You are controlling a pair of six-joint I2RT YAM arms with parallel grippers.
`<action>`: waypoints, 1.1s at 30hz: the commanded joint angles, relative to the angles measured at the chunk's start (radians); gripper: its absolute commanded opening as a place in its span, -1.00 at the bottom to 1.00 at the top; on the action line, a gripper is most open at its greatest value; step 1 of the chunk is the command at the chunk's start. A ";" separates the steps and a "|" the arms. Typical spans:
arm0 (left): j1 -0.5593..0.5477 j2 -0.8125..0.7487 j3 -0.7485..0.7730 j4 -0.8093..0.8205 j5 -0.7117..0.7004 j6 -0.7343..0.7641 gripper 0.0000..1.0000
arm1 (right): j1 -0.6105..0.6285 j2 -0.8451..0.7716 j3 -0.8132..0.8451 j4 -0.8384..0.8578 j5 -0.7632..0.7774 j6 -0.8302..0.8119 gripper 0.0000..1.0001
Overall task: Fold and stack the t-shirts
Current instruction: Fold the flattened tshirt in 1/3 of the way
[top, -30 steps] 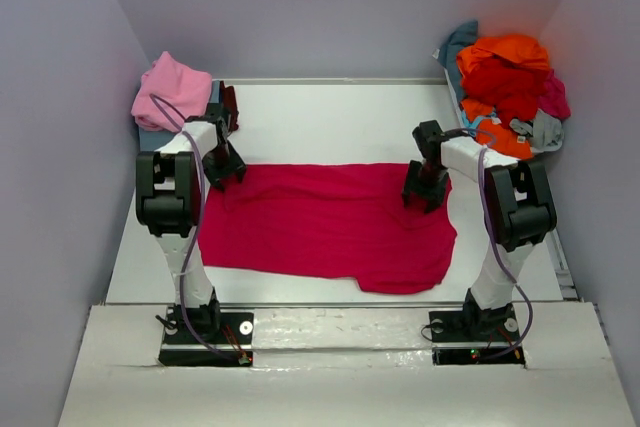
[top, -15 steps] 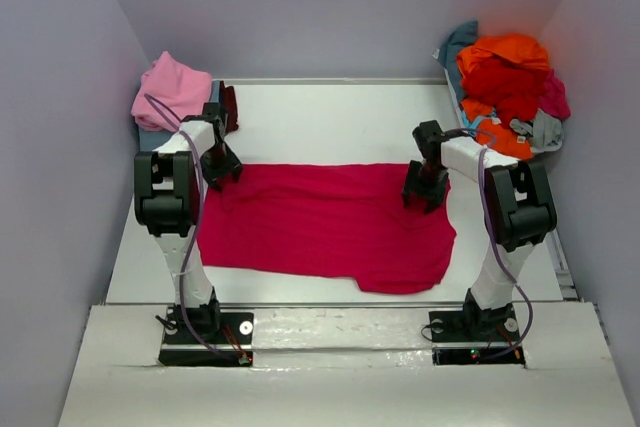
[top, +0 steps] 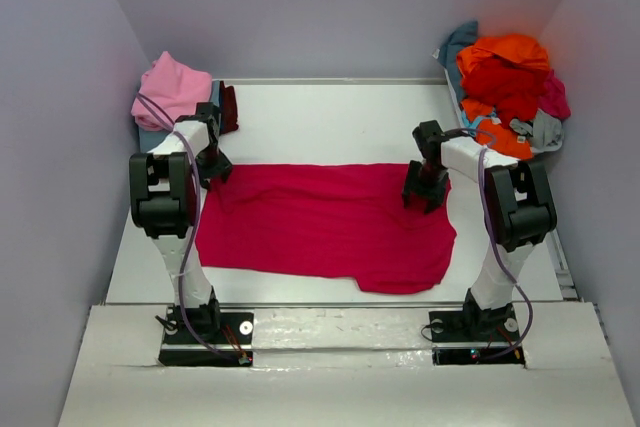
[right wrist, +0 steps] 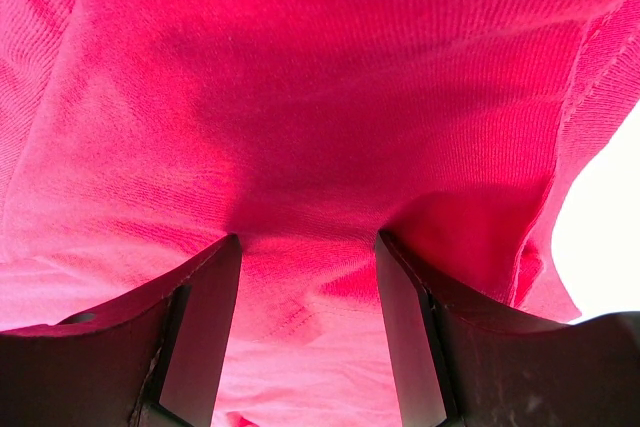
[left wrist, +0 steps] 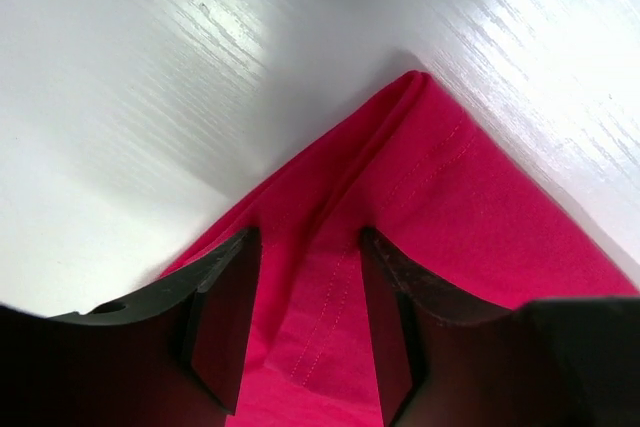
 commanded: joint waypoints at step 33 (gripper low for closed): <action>-0.017 -0.244 -0.238 -0.015 0.326 0.069 0.12 | -0.017 0.083 -0.071 0.027 0.068 -0.033 0.25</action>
